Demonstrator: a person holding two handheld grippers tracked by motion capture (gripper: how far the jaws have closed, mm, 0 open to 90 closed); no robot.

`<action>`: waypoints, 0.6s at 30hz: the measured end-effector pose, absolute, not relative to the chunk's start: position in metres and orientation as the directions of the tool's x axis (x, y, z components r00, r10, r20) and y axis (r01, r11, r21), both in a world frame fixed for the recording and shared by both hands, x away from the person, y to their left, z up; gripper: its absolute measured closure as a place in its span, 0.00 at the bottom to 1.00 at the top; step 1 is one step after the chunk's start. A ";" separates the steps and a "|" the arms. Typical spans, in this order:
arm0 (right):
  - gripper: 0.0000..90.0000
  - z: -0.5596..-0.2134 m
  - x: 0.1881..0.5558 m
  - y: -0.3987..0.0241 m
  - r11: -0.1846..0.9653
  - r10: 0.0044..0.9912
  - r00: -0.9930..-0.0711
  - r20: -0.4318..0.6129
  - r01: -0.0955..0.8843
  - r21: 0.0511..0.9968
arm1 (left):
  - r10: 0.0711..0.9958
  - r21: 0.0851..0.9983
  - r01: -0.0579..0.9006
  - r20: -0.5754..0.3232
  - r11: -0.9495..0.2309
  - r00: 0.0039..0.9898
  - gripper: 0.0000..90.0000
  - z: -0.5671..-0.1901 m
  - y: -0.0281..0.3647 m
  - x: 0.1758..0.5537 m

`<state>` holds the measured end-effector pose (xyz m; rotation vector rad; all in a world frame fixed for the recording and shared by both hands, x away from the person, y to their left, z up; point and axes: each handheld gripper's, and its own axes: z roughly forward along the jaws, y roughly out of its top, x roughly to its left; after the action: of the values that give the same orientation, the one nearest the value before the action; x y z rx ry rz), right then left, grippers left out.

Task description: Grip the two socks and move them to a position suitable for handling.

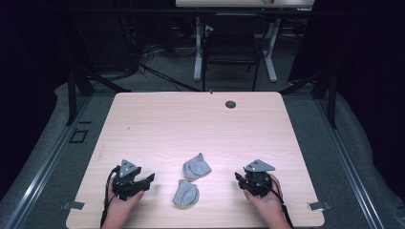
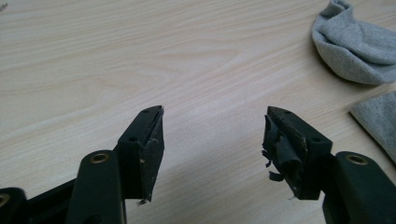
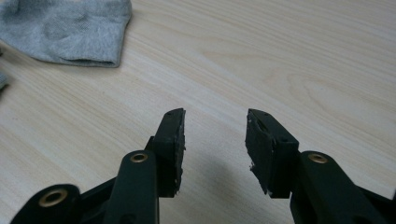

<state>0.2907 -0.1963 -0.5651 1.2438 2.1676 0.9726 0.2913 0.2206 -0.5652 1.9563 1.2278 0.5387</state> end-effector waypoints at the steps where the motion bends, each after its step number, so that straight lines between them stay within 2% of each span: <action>1: 0.63 -0.564 0.291 -0.197 0.348 0.870 -0.490 -0.043 0.552 0.758 | 0.892 0.781 0.572 -0.042 -0.252 0.450 0.43 -0.565 0.220 0.291; 7: 0.65 -0.564 0.290 -0.195 0.342 0.863 -0.506 -0.010 0.569 0.748 | 0.884 0.787 0.557 -0.034 -0.263 0.466 0.49 -0.565 0.219 0.289; 8: 0.65 -0.565 0.290 -0.195 0.352 0.859 -0.511 -0.017 0.568 0.744 | 0.881 0.784 0.559 -0.034 -0.269 0.472 0.53 -0.566 0.219 0.289; 18: 0.68 -0.564 0.289 -0.193 0.359 0.851 -0.525 -0.009 0.569 0.739 | 0.876 0.781 0.558 -0.029 -0.280 0.481 0.53 -0.565 0.215 0.287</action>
<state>0.2892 -0.1930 -0.5642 1.2412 2.2343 0.9806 0.2867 0.2153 -0.5649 1.9719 1.1857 0.5360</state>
